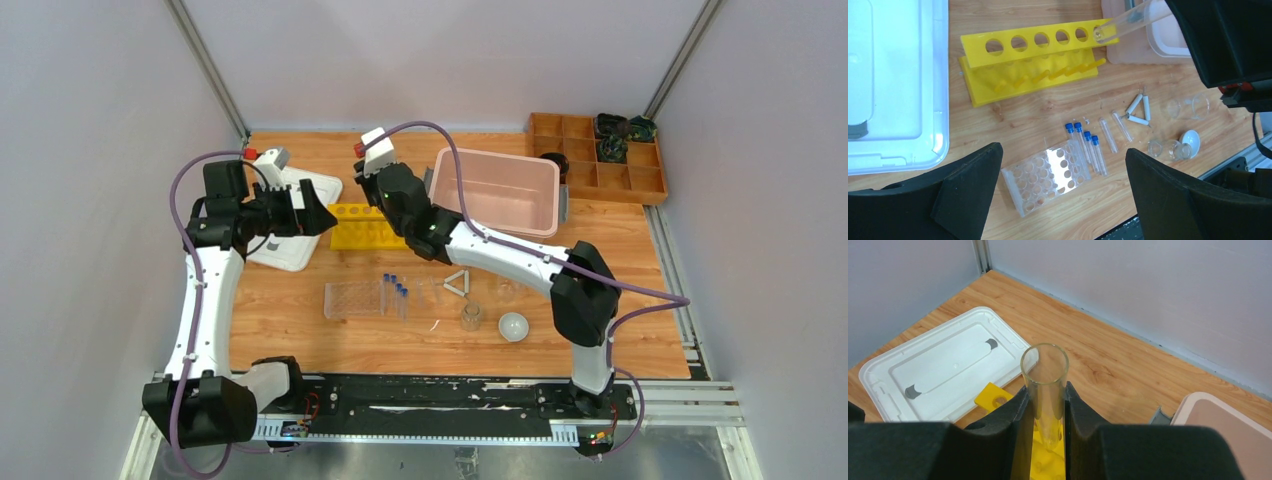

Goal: Organize the chemistry lab equipment

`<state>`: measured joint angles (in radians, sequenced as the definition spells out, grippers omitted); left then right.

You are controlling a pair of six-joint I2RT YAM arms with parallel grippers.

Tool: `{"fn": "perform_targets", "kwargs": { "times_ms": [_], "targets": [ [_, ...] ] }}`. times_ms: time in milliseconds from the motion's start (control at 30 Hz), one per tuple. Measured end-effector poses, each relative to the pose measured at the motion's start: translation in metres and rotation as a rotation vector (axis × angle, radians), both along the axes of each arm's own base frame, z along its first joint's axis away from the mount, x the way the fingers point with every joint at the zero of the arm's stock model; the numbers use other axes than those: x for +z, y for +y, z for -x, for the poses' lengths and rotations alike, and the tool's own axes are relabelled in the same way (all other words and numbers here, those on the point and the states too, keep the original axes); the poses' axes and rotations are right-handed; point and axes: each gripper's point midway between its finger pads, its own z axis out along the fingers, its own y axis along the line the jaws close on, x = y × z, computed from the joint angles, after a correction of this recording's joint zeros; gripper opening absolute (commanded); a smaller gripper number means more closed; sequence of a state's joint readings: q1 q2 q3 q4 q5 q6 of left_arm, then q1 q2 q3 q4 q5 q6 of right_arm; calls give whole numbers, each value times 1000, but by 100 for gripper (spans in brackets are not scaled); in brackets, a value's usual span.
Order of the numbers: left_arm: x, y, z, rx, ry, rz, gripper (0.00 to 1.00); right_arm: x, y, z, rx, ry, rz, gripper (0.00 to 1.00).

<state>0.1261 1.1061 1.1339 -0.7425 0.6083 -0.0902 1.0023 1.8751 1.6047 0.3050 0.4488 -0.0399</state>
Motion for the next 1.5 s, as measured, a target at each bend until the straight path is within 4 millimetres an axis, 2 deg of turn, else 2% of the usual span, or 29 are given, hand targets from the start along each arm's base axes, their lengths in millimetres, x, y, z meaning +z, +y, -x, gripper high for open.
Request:
{"fn": "perform_targets", "kwargs": {
  "times_ms": [133,400,667,867,1500],
  "targets": [
    [-1,2,-1,9,1,-5,100,-8,7,-5,-1,-17,-3,0],
    [-3,7,-3,29,12,-2,100,-39,17,-13,-3,-3,23,0],
    [-11,11,-7,41,43,4,100,-58,11,-23,-23,16,30,0],
    [-13,11,-8,41,52,5,100,-67,3,-31,-44,30,29,0],
    [-16,11,-10,38,59,3,100,-80,7,-36,-50,54,-16,0]
  ]
}}
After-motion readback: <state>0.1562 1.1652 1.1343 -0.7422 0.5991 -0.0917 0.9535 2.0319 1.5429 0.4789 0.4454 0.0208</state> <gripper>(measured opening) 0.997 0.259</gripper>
